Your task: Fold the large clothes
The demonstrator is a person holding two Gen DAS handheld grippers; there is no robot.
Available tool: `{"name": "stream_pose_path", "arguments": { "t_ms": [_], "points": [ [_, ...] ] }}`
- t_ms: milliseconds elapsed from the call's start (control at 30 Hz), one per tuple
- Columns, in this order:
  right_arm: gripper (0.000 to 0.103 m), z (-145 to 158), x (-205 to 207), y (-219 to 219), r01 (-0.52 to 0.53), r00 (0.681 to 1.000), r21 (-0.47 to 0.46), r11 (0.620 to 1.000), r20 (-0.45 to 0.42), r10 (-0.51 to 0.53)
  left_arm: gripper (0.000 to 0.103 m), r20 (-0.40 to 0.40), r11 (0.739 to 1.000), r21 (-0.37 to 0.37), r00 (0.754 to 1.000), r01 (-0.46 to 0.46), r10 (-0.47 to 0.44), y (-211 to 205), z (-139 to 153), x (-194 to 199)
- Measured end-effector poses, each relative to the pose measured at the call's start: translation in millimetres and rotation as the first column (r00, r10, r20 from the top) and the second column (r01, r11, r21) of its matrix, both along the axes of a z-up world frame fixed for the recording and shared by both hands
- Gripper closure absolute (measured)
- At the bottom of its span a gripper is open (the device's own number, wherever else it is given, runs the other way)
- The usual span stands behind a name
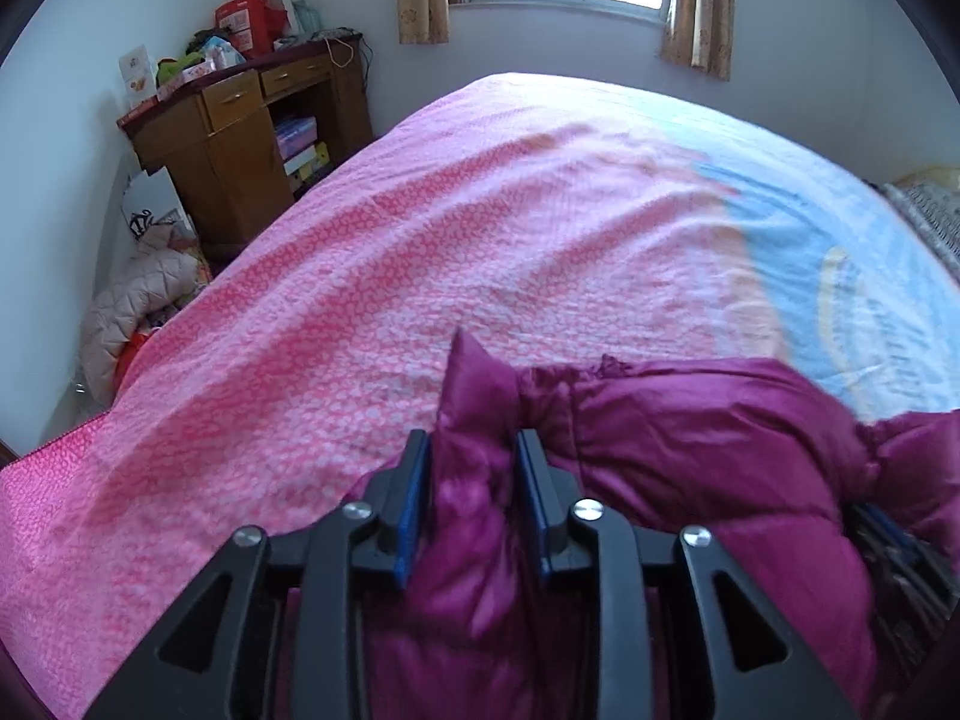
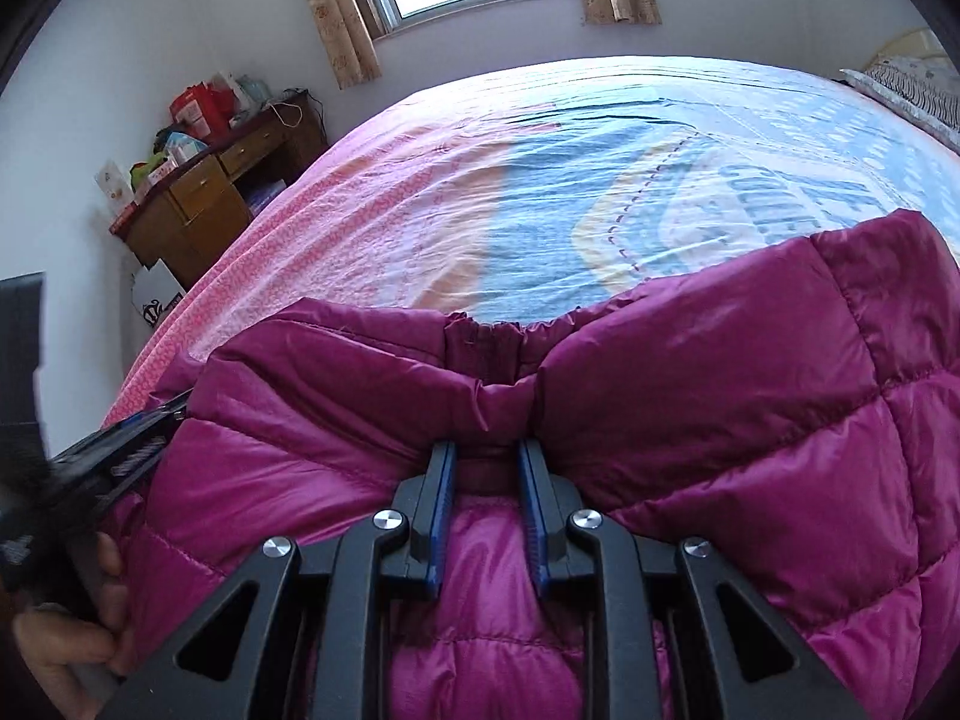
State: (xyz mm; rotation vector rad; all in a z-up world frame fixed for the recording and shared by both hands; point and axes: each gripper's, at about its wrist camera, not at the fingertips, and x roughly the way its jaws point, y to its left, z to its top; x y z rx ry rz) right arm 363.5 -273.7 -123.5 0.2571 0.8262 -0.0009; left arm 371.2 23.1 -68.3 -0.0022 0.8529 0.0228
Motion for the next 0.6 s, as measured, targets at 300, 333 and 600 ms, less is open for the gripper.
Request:
{"name": "stream_pose_path", "arguments": {
  "t_ms": [300, 333, 600],
  "points": [
    [0.082, -5, 0, -15, -0.002, 1.000, 0.084, 0.996, 0.013, 0.001, 0.047, 0.099, 0.976, -0.031, 0.972, 0.215, -0.211, -56, 21, -76],
    [0.082, -5, -1, -17, -0.003, 1.000, 0.099, 0.995, 0.016, 0.001, 0.046, 0.092, 0.976, -0.015, 0.972, 0.217, -0.215, -61, 13, -77],
    [0.081, -2, -6, -29, -0.001, 0.999, 0.198, 0.980, 0.033, -0.005, 0.035, 0.043, 0.983, 0.036, 0.982, 0.182, -0.183, -72, -22, -62]
  ]
}}
